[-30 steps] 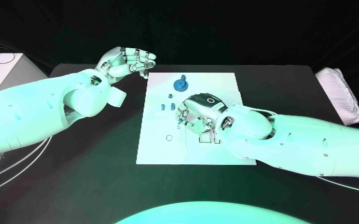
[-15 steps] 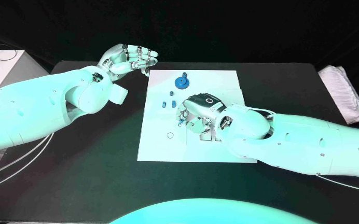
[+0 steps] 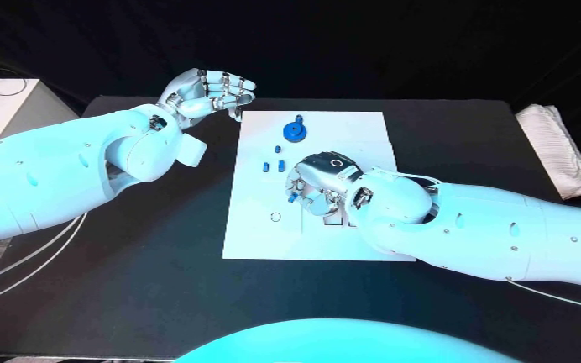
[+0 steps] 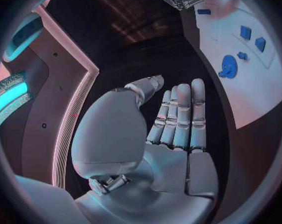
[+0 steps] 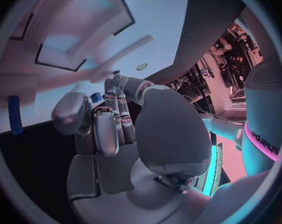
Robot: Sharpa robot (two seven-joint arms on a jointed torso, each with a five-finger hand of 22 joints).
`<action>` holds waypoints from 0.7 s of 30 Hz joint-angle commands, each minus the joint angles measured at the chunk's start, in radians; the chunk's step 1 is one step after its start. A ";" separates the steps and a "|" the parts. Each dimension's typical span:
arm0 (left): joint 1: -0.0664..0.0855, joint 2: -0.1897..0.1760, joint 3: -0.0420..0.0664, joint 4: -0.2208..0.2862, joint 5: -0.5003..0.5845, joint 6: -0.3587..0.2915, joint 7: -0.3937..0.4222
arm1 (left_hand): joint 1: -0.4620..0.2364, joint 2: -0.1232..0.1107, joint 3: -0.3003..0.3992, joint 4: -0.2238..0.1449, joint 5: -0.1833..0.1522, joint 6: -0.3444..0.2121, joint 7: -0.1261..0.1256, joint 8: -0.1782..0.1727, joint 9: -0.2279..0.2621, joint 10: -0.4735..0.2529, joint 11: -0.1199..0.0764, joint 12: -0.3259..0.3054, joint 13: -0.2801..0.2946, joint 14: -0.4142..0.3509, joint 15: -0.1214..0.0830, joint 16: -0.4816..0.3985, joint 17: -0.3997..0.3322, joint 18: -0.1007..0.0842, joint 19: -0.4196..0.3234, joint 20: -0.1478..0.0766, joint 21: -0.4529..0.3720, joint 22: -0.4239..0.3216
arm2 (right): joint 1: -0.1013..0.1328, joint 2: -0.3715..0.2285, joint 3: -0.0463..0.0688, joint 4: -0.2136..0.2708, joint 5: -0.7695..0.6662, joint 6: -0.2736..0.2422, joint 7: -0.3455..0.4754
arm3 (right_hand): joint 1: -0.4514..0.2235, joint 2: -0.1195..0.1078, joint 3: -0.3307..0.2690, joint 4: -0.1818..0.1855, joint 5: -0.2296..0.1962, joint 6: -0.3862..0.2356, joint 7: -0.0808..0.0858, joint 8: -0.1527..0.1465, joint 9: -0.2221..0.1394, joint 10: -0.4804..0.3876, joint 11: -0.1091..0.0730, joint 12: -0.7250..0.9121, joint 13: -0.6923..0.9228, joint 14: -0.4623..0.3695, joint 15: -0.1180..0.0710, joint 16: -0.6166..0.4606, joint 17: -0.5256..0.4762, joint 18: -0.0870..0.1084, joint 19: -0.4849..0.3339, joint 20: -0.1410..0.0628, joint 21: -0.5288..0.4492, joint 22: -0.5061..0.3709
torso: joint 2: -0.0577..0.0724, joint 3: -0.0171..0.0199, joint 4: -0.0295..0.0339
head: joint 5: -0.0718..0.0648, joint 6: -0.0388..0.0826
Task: Assemble the parts on the task board
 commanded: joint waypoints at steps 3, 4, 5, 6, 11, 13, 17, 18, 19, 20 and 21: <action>0.001 0.001 0.001 0.004 -0.002 0.017 0.002 | 0.003 0.007 -0.006 -0.001 0.006 -0.008 -0.002 0.004 -0.001 -0.006 0.002 0.005 0.001 0.005 0.005 0.003 -0.002 0.014 0.006 -0.002 -0.005 -0.001 | -0.003 0.004 -0.001 -0.008 -0.018 0.025 -0.010 | 0.001 0.008 0.005 -0.002 0.002 0.006 0.003 0.004 0.001 0.016 -0.007 0.003 0.001 0.050 -0.004 -0.002 -0.001 -0.010 -0.001 0.002 -0.002 0.000 | 0.001 -0.0006 0.0000 | 0.000 -0.002; 0.001 0.001 0.001 0.004 -0.002 0.017 0.002 | 0.003 0.007 -0.006 -0.001 0.006 -0.008 -0.002 0.004 -0.001 -0.006 0.002 0.005 0.001 0.005 0.005 0.003 -0.002 0.014 0.006 -0.002 -0.005 -0.001 | -0.003 0.005 -0.001 -0.009 -0.019 0.026 -0.012 | 0.001 0.008 0.005 -0.002 0.002 0.006 0.003 0.004 0.001 0.016 -0.007 0.003 0.001 0.050 -0.004 -0.002 -0.001 -0.010 -0.001 0.002 -0.002 0.000 | 0.000 -0.0007 0.0001 | 0.000 -0.002; 0.001 0.000 0.001 0.004 -0.002 0.018 0.001 | 0.003 0.007 -0.006 -0.001 0.006 -0.008 -0.002 0.004 -0.001 -0.006 0.002 0.005 0.001 0.005 0.005 0.003 -0.002 0.014 0.006 -0.002 -0.005 -0.001 | -0.004 0.005 -0.001 -0.011 -0.020 0.026 -0.013 | 0.001 0.008 0.005 -0.002 0.002 0.006 0.003 0.004 0.001 0.016 -0.007 0.003 0.001 0.050 -0.004 -0.002 -0.001 -0.010 -0.001 0.002 -0.002 0.000 | 0.000 -0.0008 0.0003 | 0.000 -0.003; 0.001 0.000 0.001 0.004 -0.002 0.018 0.001 | 0.003 0.007 -0.006 -0.001 0.006 -0.008 -0.002 0.004 -0.001 -0.006 0.002 0.005 0.001 0.005 0.005 0.003 -0.002 0.014 0.006 -0.002 -0.005 -0.001 | -0.004 0.006 -0.001 -0.012 -0.021 0.026 -0.015 | 0.001 0.008 0.005 -0.002 0.002 0.006 0.003 0.004 0.001 0.016 -0.007 0.003 0.001 0.050 -0.004 -0.002 -0.001 -0.010 -0.001 0.002 -0.002 0.000 | 0.000 -0.0008 0.0003 | 0.000 -0.003; 0.001 -0.001 0.001 0.005 -0.002 0.019 0.000 | 0.003 0.007 -0.006 -0.001 0.006 -0.008 -0.002 0.004 -0.001 -0.006 0.002 0.005 0.001 0.005 0.005 0.003 -0.002 0.014 0.006 -0.002 -0.005 -0.001 | -0.005 0.012 -0.002 -0.016 -0.028 0.022 -0.020 | 0.000 0.008 0.006 -0.003 0.001 0.005 0.003 0.004 0.003 0.015 -0.007 0.003 0.000 0.049 -0.003 -0.002 -0.001 -0.010 -0.002 0.003 -0.002 0.000 | 0.001 0.0000 0.0007 | 0.000 -0.005; 0.001 -0.001 0.001 0.005 -0.002 0.019 -0.001 | 0.003 0.008 -0.006 -0.001 0.006 -0.008 -0.002 0.005 -0.002 -0.008 0.002 0.005 0.001 0.004 0.005 0.003 -0.002 0.014 0.006 -0.001 -0.006 -0.001 | -0.006 0.014 -0.002 -0.015 -0.029 0.022 -0.021 | 0.000 0.008 0.006 -0.003 0.001 0.005 0.003 0.004 0.003 0.015 -0.007 0.003 0.000 0.049 -0.003 -0.002 -0.001 -0.010 -0.002 0.003 -0.002 0.000 | 0.001 0.0001 0.0011 | 0.000 -0.005; 0.001 -0.001 0.001 0.005 -0.002 0.020 -0.001 | 0.003 0.008 -0.007 -0.001 0.006 -0.008 -0.002 0.005 -0.002 -0.009 0.002 0.005 0.001 0.004 0.005 0.003 -0.002 0.014 0.006 -0.001 -0.006 -0.001 | -0.007 0.017 -0.002 -0.013 -0.031 0.026 -0.018 | 0.000 0.008 0.006 -0.003 0.001 0.005 0.003 0.004 0.003 0.015 -0.007 0.003 0.000 0.049 -0.003 -0.002 -0.001 -0.010 -0.002 0.003 -0.002 0.000 | 0.001 -0.0001 0.0004 | 0.000 -0.007; 0.001 -0.002 0.001 0.005 -0.002 0.020 -0.002 | 0.003 0.008 -0.007 -0.001 0.006 -0.008 -0.002 0.005 -0.002 -0.009 0.002 0.005 0.001 0.004 0.005 0.003 -0.002 0.014 0.006 -0.001 -0.006 -0.001 | -0.007 0.018 -0.003 -0.011 -0.031 0.027 -0.017 | 0.000 0.008 0.006 -0.003 0.001 0.005 0.003 0.004 0.003 0.015 -0.007 0.003 0.000 0.049 -0.003 -0.002 -0.001 -0.010 -0.002 0.003 -0.002 0.000 | 0.001 0.0000 -0.0001 | 0.000 -0.007; 0.001 -0.002 0.001 0.005 -0.002 0.020 -0.002 | 0.003 0.008 -0.007 -0.001 0.006 -0.008 -0.002 0.005 -0.002 -0.009 0.002 0.005 0.001 0.004 0.005 0.003 -0.002 0.014 0.006 -0.001 -0.006 -0.001 | -0.007 0.019 -0.003 -0.010 -0.031 0.029 -0.016 | 0.000 0.008 0.007 -0.004 0.001 0.004 0.003 0.004 0.003 0.015 -0.007 0.003 0.000 0.049 -0.003 -0.002 -0.002 -0.010 -0.002 0.003 -0.001 0.001 | 0.001 0.0000 -0.0005 | 0.000 -0.008; 0.001 -0.002 0.001 0.005 -0.002 0.020 -0.002 | 0.003 0.008 -0.007 -0.001 0.006 -0.008 -0.002 0.005 -0.002 -0.009 0.002 0.005 0.001 0.004 0.005 0.003 -0.002 0.014 0.006 -0.001 -0.006 -0.001 | -0.007 0.020 -0.003 -0.010 -0.031 0.030 -0.015 | 0.000 0.008 0.007 -0.004 0.001 0.004 0.003 0.004 0.003 0.015 -0.007 0.003 0.000 0.049 -0.003 -0.002 -0.002 -0.010 -0.002 0.003 -0.001 0.001 | 0.001 -0.0001 -0.0007 | 0.000 -0.008; 0.001 -0.002 0.001 0.005 -0.002 0.021 -0.002 | 0.003 0.008 -0.007 -0.001 0.006 -0.008 -0.002 0.005 -0.002 -0.009 0.002 0.005 0.001 0.004 0.005 0.003 -0.002 0.014 0.006 -0.001 -0.006 -0.001 | -0.008 0.021 -0.004 -0.009 -0.031 0.034 -0.014 | 0.000 0.008 0.007 -0.004 0.001 0.004 0.003 0.004 0.003 0.015 -0.007 0.003 0.000 0.049 -0.003 -0.002 -0.002 -0.010 -0.002 0.003 -0.001 0.001 | 0.001 -0.0001 -0.0007 | 0.000 -0.008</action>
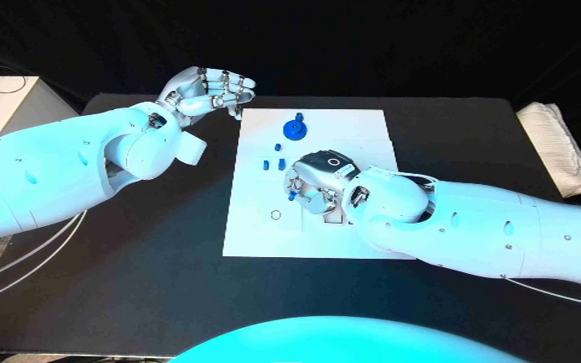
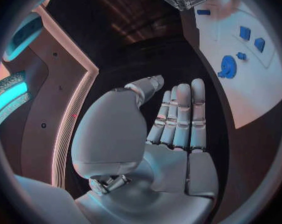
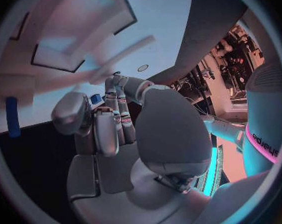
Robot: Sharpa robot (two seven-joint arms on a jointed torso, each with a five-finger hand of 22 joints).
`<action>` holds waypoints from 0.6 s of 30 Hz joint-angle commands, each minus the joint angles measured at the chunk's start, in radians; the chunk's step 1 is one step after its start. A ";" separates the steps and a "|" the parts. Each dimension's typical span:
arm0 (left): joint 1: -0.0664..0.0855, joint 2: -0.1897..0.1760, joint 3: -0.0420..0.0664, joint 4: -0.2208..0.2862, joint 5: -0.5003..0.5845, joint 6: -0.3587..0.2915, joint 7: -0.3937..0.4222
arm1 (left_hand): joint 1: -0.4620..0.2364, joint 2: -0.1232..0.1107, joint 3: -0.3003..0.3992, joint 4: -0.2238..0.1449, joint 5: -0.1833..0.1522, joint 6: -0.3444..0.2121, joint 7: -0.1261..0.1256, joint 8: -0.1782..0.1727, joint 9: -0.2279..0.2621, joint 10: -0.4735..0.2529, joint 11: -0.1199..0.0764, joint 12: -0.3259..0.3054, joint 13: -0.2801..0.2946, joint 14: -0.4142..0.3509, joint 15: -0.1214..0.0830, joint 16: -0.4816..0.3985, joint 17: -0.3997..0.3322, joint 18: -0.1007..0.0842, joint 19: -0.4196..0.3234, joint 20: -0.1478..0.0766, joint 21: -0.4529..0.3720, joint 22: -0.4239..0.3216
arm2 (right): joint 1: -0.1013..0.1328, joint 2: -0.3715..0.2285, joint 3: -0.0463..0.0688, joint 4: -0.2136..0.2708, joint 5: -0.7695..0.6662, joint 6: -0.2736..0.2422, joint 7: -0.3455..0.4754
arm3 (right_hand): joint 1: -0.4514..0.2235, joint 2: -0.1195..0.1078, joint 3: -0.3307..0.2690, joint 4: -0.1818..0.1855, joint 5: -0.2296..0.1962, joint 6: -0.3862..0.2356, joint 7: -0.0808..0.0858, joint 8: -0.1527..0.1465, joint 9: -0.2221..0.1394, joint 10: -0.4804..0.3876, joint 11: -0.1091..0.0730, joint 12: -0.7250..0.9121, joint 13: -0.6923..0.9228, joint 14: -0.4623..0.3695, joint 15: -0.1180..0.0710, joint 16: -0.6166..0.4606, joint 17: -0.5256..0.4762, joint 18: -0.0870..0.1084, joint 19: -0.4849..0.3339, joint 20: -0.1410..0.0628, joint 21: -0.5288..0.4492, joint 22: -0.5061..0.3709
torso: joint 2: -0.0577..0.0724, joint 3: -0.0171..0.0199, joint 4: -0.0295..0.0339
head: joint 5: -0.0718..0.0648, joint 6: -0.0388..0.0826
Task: Assemble the parts on the task board
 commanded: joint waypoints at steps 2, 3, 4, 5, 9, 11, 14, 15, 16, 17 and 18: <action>0.001 0.000 0.001 0.004 -0.003 0.019 0.002 | 0.003 0.008 -0.007 -0.001 0.006 -0.005 0.002 0.005 -0.001 -0.005 -0.002 0.005 0.001 0.004 0.005 0.003 -0.001 0.014 0.006 -0.001 -0.006 -0.001 | -0.004 0.004 -0.003 0.003 -0.015 0.033 -0.002 | 0.000 0.010 0.004 -0.002 0.001 0.004 0.003 0.004 0.003 0.006 -0.001 0.003 0.001 0.049 -0.003 -0.003 -0.003 -0.010 -0.003 0.003 -0.001 0.001 | 0.000 -0.0002 -0.0013 | -0.001 0.000; 0.001 0.000 0.001 0.004 -0.003 0.019 0.002 | 0.003 0.008 -0.007 -0.001 0.006 -0.005 0.002 0.005 -0.001 -0.005 -0.002 0.005 0.001 0.004 0.005 0.003 -0.001 0.014 0.006 -0.001 -0.006 -0.001 | -0.004 0.005 -0.003 0.004 -0.015 0.036 -0.001 | 0.000 0.010 0.004 -0.002 0.001 0.004 0.003 0.004 0.003 0.006 -0.001 0.003 0.001 0.049 -0.003 -0.003 -0.003 -0.010 -0.003 0.003 -0.001 0.001 | 0.000 -0.0002 -0.0013 | -0.001 0.000; 0.001 0.001 0.001 0.004 -0.003 0.019 0.002 | 0.003 0.008 -0.007 -0.001 0.006 -0.005 0.002 0.005 -0.001 -0.005 -0.002 0.005 0.001 0.004 0.005 0.003 -0.001 0.014 0.006 -0.001 -0.006 -0.001 | -0.004 0.005 -0.004 0.004 -0.015 0.041 0.000 | 0.000 0.010 0.004 -0.002 0.001 0.004 0.003 0.004 0.003 0.006 -0.001 0.003 0.001 0.049 -0.003 -0.003 -0.003 -0.010 -0.003 0.003 -0.001 0.001 | 0.000 0.0000 -0.0011 | -0.001 -0.001; 0.001 0.001 0.001 0.004 -0.003 0.020 0.001 | 0.003 0.008 -0.007 -0.001 0.007 -0.005 0.002 0.005 -0.001 -0.007 -0.001 0.006 0.001 0.004 0.006 0.003 -0.001 0.014 0.006 -0.001 -0.006 -0.002 | -0.004 0.005 -0.004 0.004 -0.016 0.046 0.001 | 0.000 0.010 0.004 -0.002 0.001 0.004 0.003 0.004 0.003 0.006 -0.001 0.003 0.001 0.049 -0.003 -0.003 -0.003 -0.010 -0.003 0.003 -0.001 0.001 | -0.001 -0.0001 -0.0008 | -0.001 -0.001; 0.001 0.000 0.001 0.004 -0.004 0.021 0.000 | 0.003 0.008 -0.007 -0.001 0.007 -0.005 0.002 0.005 -0.001 -0.008 -0.001 0.006 0.001 0.003 0.006 0.003 -0.001 0.014 0.006 -0.001 -0.007 -0.002 | -0.004 0.006 -0.006 0.005 -0.016 0.056 0.011 | -0.009 0.005 -0.001 -0.002 0.002 0.001 0.005 0.005 0.008 0.003 0.001 0.002 0.000 0.047 -0.001 -0.004 -0.007 -0.009 -0.007 0.005 -0.003 -0.001 | 0.000 0.0002 -0.0005 | -0.002 -0.002; 0.001 0.000 0.001 0.004 -0.005 0.021 -0.001 | 0.003 0.008 -0.007 -0.001 0.007 -0.005 0.002 0.005 -0.001 -0.008 -0.001 0.006 0.001 0.003 0.006 0.003 -0.001 0.014 0.006 -0.001 -0.007 -0.002 | -0.004 0.007 -0.007 0.005 -0.017 0.054 0.019 | -0.018 -0.004 -0.009 -0.003 0.008 -0.006 0.007 0.004 0.011 -0.005 0.003 0.001 -0.002 0.044 0.001 -0.010 -0.018 -0.007 -0.015 0.006 -0.013 -0.013 | 0.000 0.0005 -0.0009 | -0.002 -0.002; 0.001 0.000 0.001 0.004 -0.005 0.022 -0.002 | 0.003 0.008 -0.007 -0.001 0.007 -0.006 0.002 0.006 -0.001 -0.010 -0.001 0.006 0.001 0.003 0.006 0.003 -0.001 0.014 0.006 -0.001 -0.007 -0.002 | -0.004 0.007 -0.008 0.002 -0.017 0.044 0.025 | -0.034 -0.015 -0.021 -0.001 0.034 -0.014 0.009 0.004 0.016 -0.020 0.007 0.000 -0.005 0.039 0.005 -0.018 -0.034 -0.002 -0.028 0.010 -0.030 -0.032 | 0.000 0.0005 -0.0011 | -0.003 -0.002; 0.001 -0.001 0.001 0.004 -0.005 0.022 -0.002 | 0.003 0.008 -0.007 -0.001 0.007 -0.006 0.002 0.006 -0.001 -0.010 -0.001 0.006 0.001 0.003 0.006 0.003 -0.001 0.014 0.006 -0.001 -0.007 -0.002 | -0.004 0.006 -0.009 0.001 -0.017 0.036 0.026 | -0.037 -0.018 -0.024 0.000 0.038 -0.016 0.010 0.003 0.017 -0.024 0.009 0.000 -0.005 0.038 0.005 -0.020 -0.038 -0.001 -0.032 0.010 -0.037 -0.040 | -0.001 0.0006 -0.0016 | -0.002 -0.002; 0.001 -0.001 0.001 0.005 -0.005 0.023 -0.002 | 0.003 0.008 -0.008 -0.001 0.007 -0.006 0.002 0.006 -0.001 -0.011 -0.001 0.006 0.001 0.003 0.006 0.003 -0.002 0.014 0.006 -0.001 -0.007 -0.002 | -0.004 0.006 -0.009 0.000 -0.017 0.029 0.027 | -0.047 -0.027 -0.030 0.004 0.039 -0.029 0.015 -0.003 0.016 -0.050 0.014 -0.002 -0.010 0.037 0.011 -0.020 -0.039 0.006 -0.047 0.013 -0.068 -0.076 | -0.001 0.0004 -0.0016 | -0.003 -0.002; 0.001 -0.001 0.001 0.005 -0.005 0.023 -0.003 | 0.003 0.008 -0.008 -0.001 0.007 -0.006 0.002 0.006 -0.001 -0.012 -0.001 0.006 0.001 0.003 0.006 0.003 -0.002 0.014 0.006 -0.001 -0.007 -0.002 | -0.004 0.005 -0.009 -0.001 -0.017 0.020 0.027 | -0.057 -0.041 -0.034 0.007 0.026 -0.050 0.024 -0.015 0.013 -0.099 0.026 -0.002 -0.014 0.030 0.021 -0.035 -0.065 0.012 -0.067 0.019 -0.104 -0.115 | -0.001 0.0003 -0.0016 | -0.003 -0.002; 0.001 -0.001 0.001 0.005 -0.005 0.023 -0.003 | 0.003 0.008 -0.008 -0.001 0.007 -0.006 0.002 0.006 -0.001 -0.012 -0.001 0.006 0.001 0.003 0.006 0.003 -0.002 0.014 0.006 -0.001 -0.007 -0.002 | -0.004 0.004 -0.010 -0.002 -0.017 0.010 0.027 | -0.059 -0.048 -0.036 0.007 0.022 -0.061 0.027 -0.021 0.011 -0.122 0.033 -0.001 -0.014 0.023 0.024 -0.047 -0.085 0.015 -0.078 0.024 -0.123 -0.136 | -0.001 0.0004 -0.0019 | -0.003 -0.001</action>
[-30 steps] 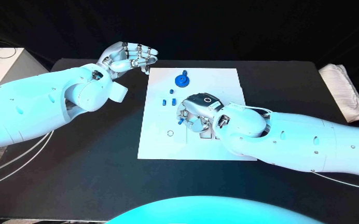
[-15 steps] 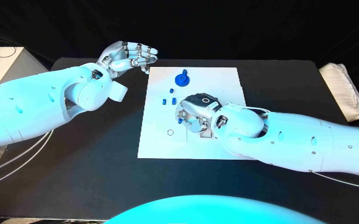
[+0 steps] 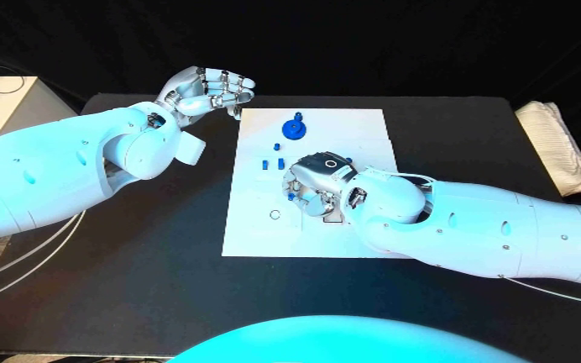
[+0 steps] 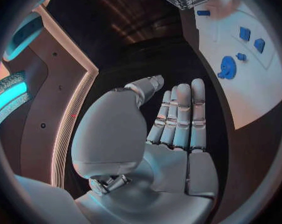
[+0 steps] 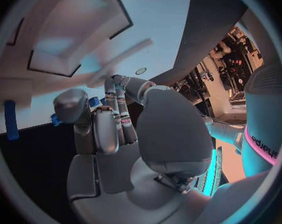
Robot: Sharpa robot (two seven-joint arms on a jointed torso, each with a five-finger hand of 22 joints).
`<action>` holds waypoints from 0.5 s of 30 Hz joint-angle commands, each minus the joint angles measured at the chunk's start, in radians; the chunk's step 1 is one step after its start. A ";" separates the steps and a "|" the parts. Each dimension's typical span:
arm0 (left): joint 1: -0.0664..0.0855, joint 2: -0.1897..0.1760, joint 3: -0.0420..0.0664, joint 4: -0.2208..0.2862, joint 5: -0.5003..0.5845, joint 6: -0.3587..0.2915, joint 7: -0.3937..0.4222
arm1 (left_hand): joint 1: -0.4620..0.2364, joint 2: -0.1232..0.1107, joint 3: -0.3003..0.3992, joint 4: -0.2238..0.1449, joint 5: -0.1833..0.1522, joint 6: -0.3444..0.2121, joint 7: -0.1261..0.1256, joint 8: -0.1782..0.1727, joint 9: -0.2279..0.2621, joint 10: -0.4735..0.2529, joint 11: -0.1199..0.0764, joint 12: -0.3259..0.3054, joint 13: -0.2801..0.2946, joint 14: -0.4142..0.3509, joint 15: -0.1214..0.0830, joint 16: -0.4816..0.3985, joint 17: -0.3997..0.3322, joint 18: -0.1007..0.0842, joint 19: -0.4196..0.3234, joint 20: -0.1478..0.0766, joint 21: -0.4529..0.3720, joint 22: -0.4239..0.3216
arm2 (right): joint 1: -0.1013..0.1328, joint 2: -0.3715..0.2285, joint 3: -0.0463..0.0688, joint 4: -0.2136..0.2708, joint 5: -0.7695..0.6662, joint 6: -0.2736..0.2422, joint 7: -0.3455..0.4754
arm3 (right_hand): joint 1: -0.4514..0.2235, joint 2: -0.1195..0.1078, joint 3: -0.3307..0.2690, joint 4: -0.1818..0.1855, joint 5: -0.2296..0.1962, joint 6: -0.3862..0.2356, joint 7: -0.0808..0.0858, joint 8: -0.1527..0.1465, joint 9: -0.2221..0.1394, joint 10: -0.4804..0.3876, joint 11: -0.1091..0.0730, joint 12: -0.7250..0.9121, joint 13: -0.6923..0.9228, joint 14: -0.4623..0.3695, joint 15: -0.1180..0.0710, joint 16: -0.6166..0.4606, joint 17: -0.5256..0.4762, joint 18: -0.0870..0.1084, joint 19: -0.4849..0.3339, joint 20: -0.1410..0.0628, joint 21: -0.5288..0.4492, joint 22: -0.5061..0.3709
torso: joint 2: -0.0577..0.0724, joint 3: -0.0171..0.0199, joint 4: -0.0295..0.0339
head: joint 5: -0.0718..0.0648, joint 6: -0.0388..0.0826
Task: Assemble the parts on the task board
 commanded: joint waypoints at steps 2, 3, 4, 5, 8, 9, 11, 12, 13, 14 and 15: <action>0.001 0.000 0.001 0.004 -0.005 0.019 0.001 | 0.003 0.008 -0.008 -0.001 0.007 -0.006 0.002 0.006 -0.002 -0.006 -0.001 0.006 0.001 0.002 0.006 0.003 -0.002 0.014 0.005 0.000 -0.004 -0.002 | -0.004 -0.002 -0.004 -0.001 -0.009 -0.021 0.021 | -0.010 -0.028 -0.012 0.000 -0.013 -0.046 0.008 -0.027 -0.013 -0.079 0.015 -0.004 -0.010 0.012 0.015 -0.032 -0.051 0.022 -0.034 0.012 -0.060 -0.064 | 0.000 -0.0001 -0.0003 | -0.001 0.001; 0.001 0.000 0.001 0.004 -0.005 0.019 0.000 | 0.003 0.008 -0.008 -0.001 0.007 -0.007 0.002 0.006 -0.002 -0.007 0.000 0.006 0.001 0.002 0.006 0.003 -0.002 0.014 0.005 0.000 -0.004 -0.002 | -0.004 -0.002 -0.004 -0.002 -0.009 -0.028 0.021 | -0.007 -0.035 -0.017 -0.002 -0.014 -0.067 0.012 -0.040 -0.018 -0.113 0.021 -0.001 -0.010 -0.004 0.020 -0.053 -0.086 0.033 -0.061 0.015 -0.108 -0.116 | 0.000 0.0001 -0.0002 | -0.001 0.001; 0.001 0.000 0.001 0.004 -0.005 0.020 0.000 | 0.003 0.008 -0.009 -0.001 0.006 -0.008 0.002 0.006 -0.002 -0.009 0.000 0.006 0.001 0.001 0.007 0.003 -0.002 0.014 0.005 0.000 -0.004 -0.002 | -0.004 -0.003 -0.004 -0.002 -0.009 -0.036 0.020 | -0.001 -0.040 -0.027 -0.005 -0.014 -0.085 0.014 -0.052 -0.021 -0.139 0.024 0.001 -0.009 -0.016 0.023 -0.067 -0.110 0.038 -0.078 0.020 -0.135 -0.144 | 0.000 0.0002 -0.0001 | -0.001 0.002; 0.001 0.000 0.001 0.003 -0.005 0.020 -0.001 | 0.003 0.008 -0.009 -0.001 0.006 -0.008 0.002 0.006 -0.002 -0.011 0.000 0.006 0.001 0.001 0.007 0.003 -0.002 0.014 0.005 0.000 -0.005 -0.002 | -0.004 -0.004 -0.004 -0.001 -0.009 -0.043 0.020 | 0.000 -0.041 -0.030 -0.005 -0.014 -0.088 0.014 -0.054 -0.022 -0.144 0.025 0.002 -0.008 -0.018 0.024 -0.069 -0.114 0.039 -0.080 0.020 -0.139 -0.147 | 0.000 0.0002 0.0004 | -0.002 0.002; 0.001 0.000 0.001 0.003 -0.005 0.022 -0.002 | 0.003 0.008 -0.009 -0.001 0.006 -0.008 0.001 0.006 -0.002 -0.012 0.000 0.006 0.001 0.000 0.007 0.003 -0.002 0.014 0.005 0.000 -0.005 -0.002 | -0.004 -0.008 -0.004 0.002 -0.009 -0.062 0.018 | 0.018 -0.043 -0.065 -0.010 -0.006 -0.123 0.025 -0.078 -0.030 -0.195 0.034 0.010 -0.006 -0.050 0.031 -0.104 -0.175 0.054 -0.123 0.029 -0.212 -0.222 | 0.000 0.0005 0.0010 | -0.004 0.003; 0.001 0.000 0.001 0.003 -0.005 0.023 -0.002 | 0.003 0.008 -0.009 -0.001 0.006 -0.008 0.001 0.006 -0.002 -0.012 0.000 0.006 0.001 0.000 0.007 0.003 -0.002 0.014 0.005 0.000 -0.005 -0.002 | -0.004 -0.011 -0.004 0.003 -0.009 -0.068 0.017 | 0.025 -0.044 -0.080 -0.011 0.000 -0.135 0.030 -0.087 -0.033 -0.209 0.037 0.014 -0.006 -0.056 0.033 -0.108 -0.186 0.055 -0.130 0.031 -0.222 -0.231 | 0.000 0.0004 0.0012 | -0.004 0.003; 0.001 0.000 0.001 0.003 -0.005 0.024 -0.003 | 0.003 0.008 -0.009 -0.001 0.006 -0.009 0.002 0.007 -0.002 -0.014 0.001 0.006 0.001 0.000 0.007 0.003 -0.003 0.014 0.005 0.000 -0.005 -0.003 | -0.004 -0.016 -0.004 0.008 -0.010 -0.077 0.014 | 0.030 -0.042 -0.086 -0.012 0.003 -0.137 0.029 -0.089 -0.034 -0.214 0.037 0.018 -0.005 -0.057 0.034 -0.108 -0.188 0.056 -0.131 0.032 -0.222 -0.230 | 0.000 0.0004 0.0013 | -0.004 0.004; 0.001 0.000 0.001 0.003 -0.005 0.024 -0.003 | 0.003 0.008 -0.009 -0.001 0.006 -0.009 0.002 0.007 -0.002 -0.014 0.001 0.006 0.001 0.000 0.007 0.003 -0.003 0.014 0.005 0.000 -0.005 -0.003 | -0.004 -0.019 -0.004 0.010 -0.010 -0.080 0.012 | 0.033 -0.042 -0.090 -0.012 0.006 -0.137 0.029 -0.090 -0.034 -0.216 0.037 0.021 -0.005 -0.058 0.034 -0.106 -0.188 0.056 -0.132 0.032 -0.223 -0.230 | 0.000 0.0002 0.0011 | -0.004 0.004; 0.001 0.000 0.001 0.003 -0.005 0.025 -0.003 | 0.003 0.008 -0.010 -0.001 0.006 -0.009 0.002 0.007 -0.002 -0.015 0.001 0.006 0.001 -0.001 0.007 0.003 -0.003 0.014 0.004 0.000 -0.005 -0.003 | -0.004 -0.024 -0.004 0.014 -0.010 -0.084 0.009 | 0.035 -0.041 -0.093 -0.012 0.010 -0.138 0.029 -0.091 -0.035 -0.216 0.037 0.024 -0.004 -0.056 0.034 -0.103 -0.183 0.055 -0.130 0.032 -0.218 -0.224 | 0.000 0.0003 0.0013 | -0.004 0.005; 0.001 0.000 0.001 0.002 -0.005 0.025 -0.004 | 0.003 0.008 -0.010 0.000 0.006 -0.010 0.002 0.007 -0.003 -0.017 0.001 0.007 0.001 -0.002 0.008 0.003 -0.003 0.014 0.004 0.001 -0.006 -0.003 | -0.004 -0.030 -0.004 0.019 -0.010 -0.088 0.007 | 0.036 -0.039 -0.095 -0.011 0.013 -0.138 0.029 -0.091 -0.035 -0.216 0.036 0.029 -0.003 -0.054 0.034 -0.098 -0.178 0.054 -0.127 0.032 -0.212 -0.218 | -0.001 0.0005 0.0013 | -0.004 0.005; 0.001 0.000 0.001 0.002 -0.005 0.026 -0.004 | 0.003 0.008 -0.010 0.000 0.006 -0.010 0.002 0.007 -0.003 -0.017 0.001 0.007 0.001 -0.002 0.008 0.003 -0.003 0.014 0.004 0.001 -0.006 -0.003 | -0.004 -0.037 -0.004 0.024 -0.010 -0.091 0.005 | 0.036 -0.037 -0.098 -0.009 0.016 -0.137 0.028 -0.092 -0.035 -0.214 0.036 0.035 -0.002 -0.050 0.033 -0.090 -0.167 0.053 -0.121 0.032 -0.202 -0.205 | -0.001 0.0006 0.0012 | -0.004 0.006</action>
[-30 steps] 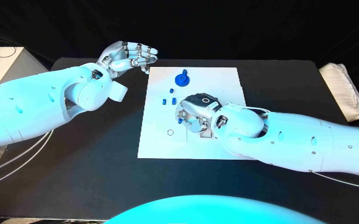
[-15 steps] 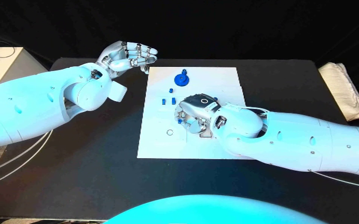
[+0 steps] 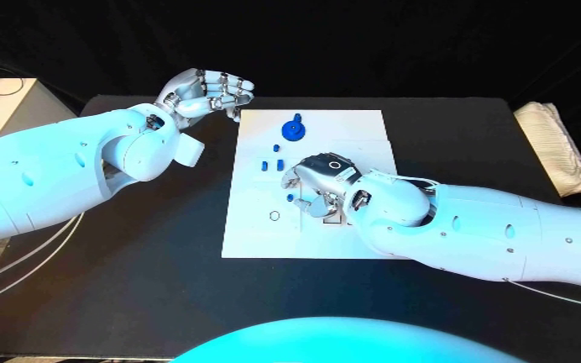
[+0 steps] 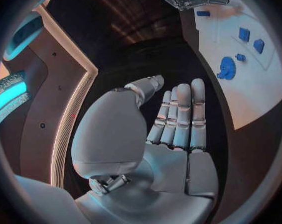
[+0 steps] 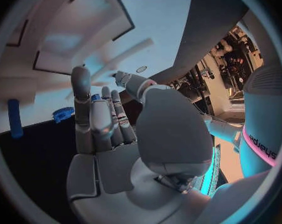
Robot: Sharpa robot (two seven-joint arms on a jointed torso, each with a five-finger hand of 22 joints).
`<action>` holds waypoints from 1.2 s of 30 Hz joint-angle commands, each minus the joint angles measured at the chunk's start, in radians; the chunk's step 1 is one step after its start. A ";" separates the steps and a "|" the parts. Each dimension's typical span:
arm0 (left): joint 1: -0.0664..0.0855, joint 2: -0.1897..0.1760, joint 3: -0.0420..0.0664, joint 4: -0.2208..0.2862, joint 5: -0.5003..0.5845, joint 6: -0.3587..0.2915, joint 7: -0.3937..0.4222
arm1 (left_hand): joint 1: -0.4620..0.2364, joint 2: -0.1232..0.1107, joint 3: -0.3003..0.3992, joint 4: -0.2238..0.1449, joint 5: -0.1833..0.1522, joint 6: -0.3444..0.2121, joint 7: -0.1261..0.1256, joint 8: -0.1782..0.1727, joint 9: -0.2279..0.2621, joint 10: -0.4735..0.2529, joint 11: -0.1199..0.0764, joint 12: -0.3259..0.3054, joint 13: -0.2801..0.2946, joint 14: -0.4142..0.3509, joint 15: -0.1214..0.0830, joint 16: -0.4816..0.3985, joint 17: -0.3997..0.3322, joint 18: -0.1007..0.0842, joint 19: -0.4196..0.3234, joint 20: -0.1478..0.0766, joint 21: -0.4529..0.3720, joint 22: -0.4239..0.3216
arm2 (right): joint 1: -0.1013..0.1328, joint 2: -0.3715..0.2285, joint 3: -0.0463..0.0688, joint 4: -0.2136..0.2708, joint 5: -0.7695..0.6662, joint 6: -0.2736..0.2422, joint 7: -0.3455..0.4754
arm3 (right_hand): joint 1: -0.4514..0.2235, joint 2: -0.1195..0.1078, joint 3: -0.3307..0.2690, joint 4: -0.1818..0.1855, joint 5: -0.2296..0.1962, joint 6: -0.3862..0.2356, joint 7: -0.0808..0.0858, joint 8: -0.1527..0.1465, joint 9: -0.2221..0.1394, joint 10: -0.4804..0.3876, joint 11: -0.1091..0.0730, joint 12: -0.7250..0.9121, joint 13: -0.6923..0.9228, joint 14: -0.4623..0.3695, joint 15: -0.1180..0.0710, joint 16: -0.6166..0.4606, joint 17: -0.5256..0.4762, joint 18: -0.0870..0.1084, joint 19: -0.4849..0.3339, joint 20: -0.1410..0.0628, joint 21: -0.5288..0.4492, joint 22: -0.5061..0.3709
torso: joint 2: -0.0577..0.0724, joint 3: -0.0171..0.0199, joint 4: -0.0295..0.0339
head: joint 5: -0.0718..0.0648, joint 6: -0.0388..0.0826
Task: Assemble the parts on the task board
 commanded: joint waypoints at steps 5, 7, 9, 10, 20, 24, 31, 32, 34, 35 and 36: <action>0.001 -0.001 0.001 0.002 -0.004 0.022 0.001 | 0.003 0.009 -0.005 0.000 0.007 -0.007 -0.002 0.004 -0.002 -0.009 -0.002 0.007 0.001 -0.003 0.008 0.003 -0.001 0.014 0.004 0.001 -0.007 -0.002 | 0.007 -0.061 0.004 0.050 -0.008 -0.052 -0.012 | 0.010 0.001 -0.012 0.005 0.014 -0.004 -0.003 -0.008 -0.001 -0.001 -0.001 0.023 0.003 0.008 -0.002 0.028 0.031 0.001 0.019 0.002 0.039 0.045 | 0.000 -0.0005 -0.0002 | -0.004 0.005; 0.001 -0.002 0.001 0.001 -0.004 0.022 0.001 | 0.003 0.009 -0.005 0.000 0.007 -0.007 -0.002 0.004 -0.002 -0.009 -0.002 0.007 0.001 -0.003 0.008 0.003 -0.001 0.014 0.004 0.001 -0.007 -0.002 | 0.015 -0.086 0.009 0.066 0.003 -0.054 -0.013 | 0.009 0.001 -0.016 0.007 0.015 -0.001 -0.004 -0.007 -0.001 0.000 -0.002 0.028 0.004 0.012 -0.003 0.034 0.038 -0.001 0.026 0.001 0.052 0.059 | 0.000 -0.0004 -0.0002 | -0.006 0.008; 0.000 -0.002 0.001 0.001 -0.005 0.022 0.001 | 0.003 0.009 -0.005 0.000 0.007 -0.007 -0.002 0.004 -0.002 -0.009 -0.002 0.007 0.001 -0.003 0.008 0.003 -0.001 0.014 0.004 0.001 -0.007 -0.002 | 0.028 -0.111 0.013 0.078 0.015 -0.052 -0.014 | 0.010 0.001 -0.018 0.010 0.016 0.006 -0.007 -0.006 -0.001 0.007 -0.005 0.042 0.005 0.024 -0.005 0.053 0.063 -0.007 0.042 0.000 0.082 0.094 | 0.000 -0.0004 -0.0009 | -0.007 0.009; 0.000 -0.003 0.001 0.001 -0.005 0.023 0.001 | 0.003 0.009 -0.005 0.000 0.007 -0.007 -0.002 0.004 -0.002 -0.009 -0.002 0.007 0.001 -0.003 0.008 0.003 -0.001 0.014 0.004 0.001 -0.007 -0.002 | 0.037 -0.127 0.015 0.083 0.024 -0.046 -0.014 | 0.011 0.002 -0.016 0.012 0.016 0.011 -0.009 -0.005 0.000 0.010 -0.006 0.049 0.005 0.031 -0.006 0.063 0.075 -0.010 0.052 -0.001 0.098 0.112 | -0.001 -0.0003 -0.0017 | -0.009 0.011; 0.000 -0.003 0.001 0.001 -0.005 0.026 0.001 | 0.003 0.009 -0.005 0.000 0.007 -0.008 -0.001 0.004 -0.002 -0.011 -0.002 0.008 0.001 -0.004 0.008 0.003 -0.001 0.014 0.003 0.001 -0.007 -0.002 | 0.111 -0.224 0.025 0.052 0.056 0.049 -0.031 | -0.010 -0.012 -0.079 0.049 -0.015 0.012 -0.017 -0.014 -0.002 0.000 -0.015 0.085 0.000 0.061 -0.014 0.100 0.119 -0.024 0.099 -0.006 0.165 0.193 | -0.001 -0.0007 -0.0026 | -0.018 0.022; 0.000 -0.002 0.001 0.000 -0.005 0.027 0.001 | 0.004 0.009 -0.005 0.000 0.007 -0.008 -0.001 0.005 -0.002 -0.012 -0.002 0.009 0.001 -0.004 0.009 0.003 -0.002 0.014 0.003 0.001 -0.008 -0.003 | 0.118 -0.230 0.026 0.031 0.055 0.067 -0.028 | 0.002 -0.008 -0.106 0.055 -0.017 0.013 -0.020 -0.015 -0.003 -0.012 -0.016 0.091 -0.001 0.060 -0.014 0.098 0.113 -0.023 0.098 -0.007 0.154 0.184 | 0.000 0.0009 -0.0026 | -0.019 0.022; 0.000 -0.001 0.001 0.000 -0.005 0.029 0.000 | 0.004 0.009 -0.005 0.000 0.007 -0.008 -0.001 0.005 -0.002 -0.012 -0.002 0.009 0.001 -0.004 0.009 0.003 -0.002 0.014 0.003 0.001 -0.008 -0.003 | 0.120 -0.217 0.026 0.002 0.053 0.094 -0.024 | 0.022 0.000 -0.133 0.062 -0.021 0.013 -0.027 -0.019 -0.004 -0.023 -0.016 0.099 -0.001 0.060 -0.015 0.098 0.110 -0.023 0.099 -0.008 0.150 0.183 | -0.001 -0.0011 -0.0004 | -0.021 0.025; 0.000 -0.001 0.001 0.000 -0.005 0.029 0.000 | 0.004 0.009 -0.005 0.000 0.007 -0.008 -0.001 0.005 -0.002 -0.012 -0.002 0.009 0.001 -0.004 0.009 0.003 -0.002 0.014 0.003 0.001 -0.008 -0.003 | 0.120 -0.215 0.026 -0.001 0.053 0.100 -0.023 | 0.025 0.001 -0.135 0.063 -0.021 0.013 -0.028 -0.019 -0.004 -0.024 -0.016 0.100 -0.001 0.060 -0.015 0.098 0.109 -0.023 0.100 -0.008 0.150 0.184 | 0.000 -0.0011 -0.0003 | -0.021 0.025; 0.000 -0.001 0.001 -0.001 -0.005 0.030 0.000 | 0.004 0.009 -0.005 0.000 0.007 -0.008 -0.001 0.005 -0.002 -0.012 -0.002 0.009 0.001 -0.004 0.009 0.003 -0.002 0.014 0.003 0.001 -0.008 -0.003 | 0.120 -0.211 0.025 -0.006 0.053 0.114 -0.023 | 0.026 0.002 -0.136 0.063 -0.021 0.014 -0.028 -0.019 -0.004 -0.025 -0.016 0.101 -0.001 0.060 -0.015 0.099 0.112 -0.024 0.101 -0.008 0.152 0.187 | 0.000 -0.0014 -0.0001 | -0.022 0.023; 0.000 -0.001 0.001 -0.001 -0.005 0.030 0.000 | 0.004 0.009 -0.005 0.000 0.007 -0.008 -0.001 0.005 -0.002 -0.012 -0.002 0.009 0.001 -0.004 0.009 0.003 -0.002 0.014 0.003 0.001 -0.008 -0.003 | 0.120 -0.209 0.025 -0.008 0.053 0.125 -0.022 | 0.026 0.002 -0.136 0.063 -0.021 0.014 -0.028 -0.019 -0.004 -0.025 -0.016 0.101 -0.001 0.060 -0.015 0.099 0.112 -0.024 0.101 -0.008 0.152 0.187 | 0.000 -0.0018 -0.0002 | -0.022 0.022; 0.000 -0.001 0.001 0.000 -0.005 0.030 0.000 | 0.004 0.009 -0.005 0.000 0.007 -0.008 -0.001 0.005 -0.002 -0.012 -0.002 0.009 0.001 -0.004 0.009 0.003 -0.002 0.014 0.003 0.001 -0.008 -0.003 | 0.119 -0.207 0.024 -0.009 0.054 0.136 -0.022 | 0.028 0.003 -0.137 0.064 -0.022 0.015 -0.029 -0.019 -0.004 -0.024 -0.016 0.102 0.000 0.061 -0.015 0.101 0.114 -0.025 0.103 -0.008 0.157 0.192 | 0.000 -0.0020 -0.0001 | -0.022 0.022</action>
